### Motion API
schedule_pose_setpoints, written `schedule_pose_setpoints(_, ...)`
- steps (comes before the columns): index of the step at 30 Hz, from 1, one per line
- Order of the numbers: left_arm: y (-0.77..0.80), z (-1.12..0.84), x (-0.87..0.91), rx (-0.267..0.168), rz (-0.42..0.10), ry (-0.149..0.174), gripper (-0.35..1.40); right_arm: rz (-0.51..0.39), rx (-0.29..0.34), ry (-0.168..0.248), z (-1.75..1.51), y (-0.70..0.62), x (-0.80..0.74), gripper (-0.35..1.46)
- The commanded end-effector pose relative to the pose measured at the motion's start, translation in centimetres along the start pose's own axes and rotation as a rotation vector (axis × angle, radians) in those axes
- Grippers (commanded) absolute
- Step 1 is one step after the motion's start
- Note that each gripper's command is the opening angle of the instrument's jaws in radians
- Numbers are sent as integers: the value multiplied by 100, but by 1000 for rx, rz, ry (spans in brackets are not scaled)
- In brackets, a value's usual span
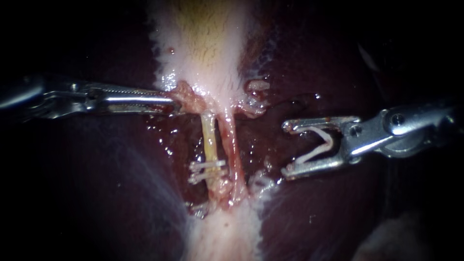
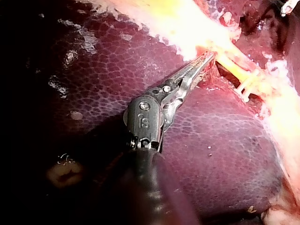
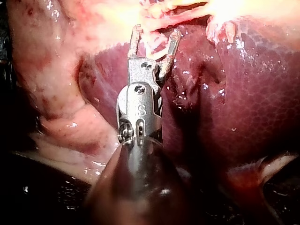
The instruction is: Clipping third clip left tube
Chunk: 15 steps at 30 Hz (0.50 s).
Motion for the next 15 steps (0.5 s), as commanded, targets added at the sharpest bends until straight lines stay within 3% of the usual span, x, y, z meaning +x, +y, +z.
schedule_pose_setpoints(1, 1, -2, 1, 0, -14, -1, -35, 0, 0, 0, 0, 0, 0, 50)
schedule_pose_setpoints(3, 4, -9, 6, -5, -22, -2, -35, 0, 0, 0, 0, 0, 0, 50)
schedule_pose_setpoints(8, 22, -47, 38, -11, -40, -4, -35, 0, 3, 0, 0, 0, 0, 50)
schedule_pose_setpoints(15, 40, -84, 72, -8, -32, 35, -35, 0, 3, 0, 0, 0, 0, 50)
